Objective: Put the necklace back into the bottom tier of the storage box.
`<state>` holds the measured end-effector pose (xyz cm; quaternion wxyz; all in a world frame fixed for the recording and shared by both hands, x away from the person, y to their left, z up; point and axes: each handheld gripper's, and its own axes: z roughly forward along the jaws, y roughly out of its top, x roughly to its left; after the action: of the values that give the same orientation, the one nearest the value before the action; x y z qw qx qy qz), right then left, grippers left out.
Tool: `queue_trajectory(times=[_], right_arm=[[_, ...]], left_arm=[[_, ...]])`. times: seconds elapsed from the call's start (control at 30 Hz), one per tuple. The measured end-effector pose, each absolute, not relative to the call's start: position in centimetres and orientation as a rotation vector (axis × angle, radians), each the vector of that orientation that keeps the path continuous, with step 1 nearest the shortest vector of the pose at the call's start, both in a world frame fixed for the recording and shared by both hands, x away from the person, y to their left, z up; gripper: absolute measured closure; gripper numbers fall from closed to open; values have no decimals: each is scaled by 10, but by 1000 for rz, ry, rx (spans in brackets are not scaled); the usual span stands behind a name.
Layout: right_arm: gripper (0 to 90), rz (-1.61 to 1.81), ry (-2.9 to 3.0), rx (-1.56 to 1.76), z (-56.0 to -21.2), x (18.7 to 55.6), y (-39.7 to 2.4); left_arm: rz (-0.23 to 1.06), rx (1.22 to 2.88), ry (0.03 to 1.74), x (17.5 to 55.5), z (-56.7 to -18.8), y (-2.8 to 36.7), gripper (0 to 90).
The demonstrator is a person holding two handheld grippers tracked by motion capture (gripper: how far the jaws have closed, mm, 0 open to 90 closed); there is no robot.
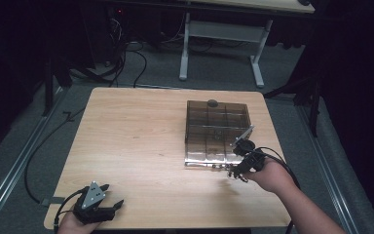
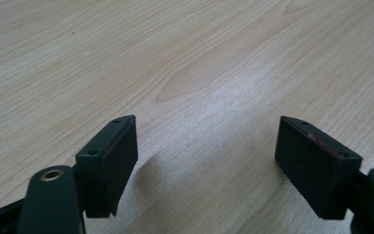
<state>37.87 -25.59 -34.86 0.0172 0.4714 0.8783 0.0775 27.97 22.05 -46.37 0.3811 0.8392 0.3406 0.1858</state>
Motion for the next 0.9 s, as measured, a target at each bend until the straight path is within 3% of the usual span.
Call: queue_trajectory(times=[0.9], right_arm=[[752,239,2729,1439,-344,429,-233]], left_arm=[[472,2141,866,280,-464,220,239]])
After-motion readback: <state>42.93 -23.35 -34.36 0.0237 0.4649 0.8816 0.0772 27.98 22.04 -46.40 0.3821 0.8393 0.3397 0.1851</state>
